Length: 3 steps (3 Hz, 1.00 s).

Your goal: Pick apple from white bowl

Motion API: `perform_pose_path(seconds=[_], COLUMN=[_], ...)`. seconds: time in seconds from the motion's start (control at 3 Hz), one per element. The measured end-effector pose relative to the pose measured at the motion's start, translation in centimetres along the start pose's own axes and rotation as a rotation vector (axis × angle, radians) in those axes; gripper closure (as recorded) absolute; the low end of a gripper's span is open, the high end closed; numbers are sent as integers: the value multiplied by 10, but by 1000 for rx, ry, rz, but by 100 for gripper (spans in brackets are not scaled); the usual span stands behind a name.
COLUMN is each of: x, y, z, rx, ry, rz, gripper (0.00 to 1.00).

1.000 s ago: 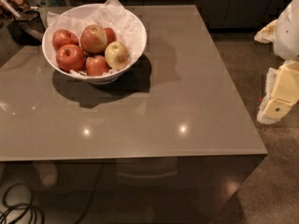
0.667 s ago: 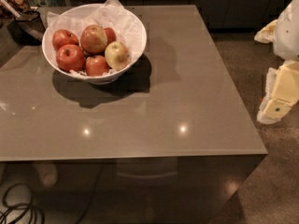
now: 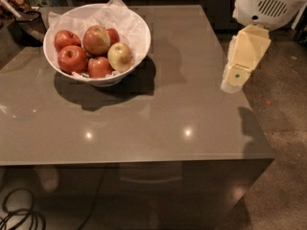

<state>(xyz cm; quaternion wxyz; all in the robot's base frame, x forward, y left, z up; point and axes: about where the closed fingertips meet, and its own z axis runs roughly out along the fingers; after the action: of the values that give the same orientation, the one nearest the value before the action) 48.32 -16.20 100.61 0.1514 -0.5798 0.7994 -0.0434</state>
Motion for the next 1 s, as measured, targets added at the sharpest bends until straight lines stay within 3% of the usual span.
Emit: perform_pose_path(seconds=[0.67, 1.0], x=[-19, -63], y=[-4, -7], z=[1, 5], rx=[11, 6], ry=[-45, -89], rz=[-10, -41], gripper=[0, 0])
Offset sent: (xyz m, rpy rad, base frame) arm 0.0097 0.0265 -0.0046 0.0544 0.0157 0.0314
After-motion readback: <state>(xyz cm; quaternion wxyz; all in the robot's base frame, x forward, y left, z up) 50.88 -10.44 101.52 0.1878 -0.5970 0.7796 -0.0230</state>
